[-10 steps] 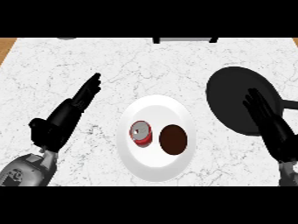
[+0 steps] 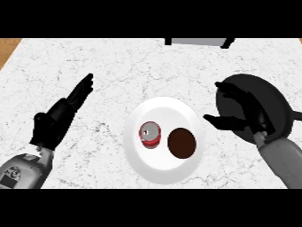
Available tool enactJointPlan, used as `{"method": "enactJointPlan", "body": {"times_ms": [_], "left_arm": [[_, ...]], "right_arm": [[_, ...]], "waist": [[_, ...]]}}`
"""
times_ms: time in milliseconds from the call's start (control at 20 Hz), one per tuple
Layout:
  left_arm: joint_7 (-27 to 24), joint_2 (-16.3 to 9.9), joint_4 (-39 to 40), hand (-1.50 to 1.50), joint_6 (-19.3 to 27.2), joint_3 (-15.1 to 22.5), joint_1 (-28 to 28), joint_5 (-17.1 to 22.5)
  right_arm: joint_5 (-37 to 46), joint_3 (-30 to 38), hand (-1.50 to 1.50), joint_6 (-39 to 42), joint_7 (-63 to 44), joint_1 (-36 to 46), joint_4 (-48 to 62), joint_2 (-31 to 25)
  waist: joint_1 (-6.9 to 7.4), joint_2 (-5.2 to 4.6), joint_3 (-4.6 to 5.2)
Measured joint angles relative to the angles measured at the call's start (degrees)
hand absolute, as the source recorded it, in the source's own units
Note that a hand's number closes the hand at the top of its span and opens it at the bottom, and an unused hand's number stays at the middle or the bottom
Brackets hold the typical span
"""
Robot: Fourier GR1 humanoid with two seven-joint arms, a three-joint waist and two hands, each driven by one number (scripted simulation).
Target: Pick the can from the plate and place it in the pan
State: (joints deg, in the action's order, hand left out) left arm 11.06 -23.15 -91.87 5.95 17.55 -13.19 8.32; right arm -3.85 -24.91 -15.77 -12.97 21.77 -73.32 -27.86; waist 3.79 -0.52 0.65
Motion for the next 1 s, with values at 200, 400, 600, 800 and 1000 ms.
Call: {"method": "enactJointPlan", "body": {"times_ms": [200, 400, 600, 800, 1000], "left_arm": [[-0.6, -0.3, 1.4, 0.0, -0.2, -1.7, 1.1, 0.3], [-0.6, -0.5, 0.8, 0.0, -0.4, -3.4, 3.1, 0.5], [-0.5, -0.1, 0.9, 0.0, -0.6, -3.4, 3.1, 0.1], [-0.7, 0.0, 2.1, 0.0, -1.2, -4.2, 2.5, 0.2], [-1.3, 0.4, 3.2, 0.0, -1.7, -4.3, 2.1, 0.0]], "right_arm": [[10.0, -5.0, -1.5, -12.6, -5.7, 1.6, 2.3, 8.5], [16.4, -10.3, -1.5, -13.0, -15.4, 3.1, 0.2, 12.5], [19.4, -14.2, -1.5, -5.0, -26.4, 8.5, 0.7, 12.3], [19.4, -15.9, -1.5, 5.7, -37.3, 15.7, 0.3, 12.6], [14.2, -16.0, -1.5, 17.8, -44.5, 22.3, 2.8, 14.6]], "waist": [[-1.67, 0.31, -0.35], [-2.81, 0.59, -0.49], [-3.08, 0.69, -0.51], [-3.22, 0.69, -0.5], [-2.7, 0.47, -0.49]]}}
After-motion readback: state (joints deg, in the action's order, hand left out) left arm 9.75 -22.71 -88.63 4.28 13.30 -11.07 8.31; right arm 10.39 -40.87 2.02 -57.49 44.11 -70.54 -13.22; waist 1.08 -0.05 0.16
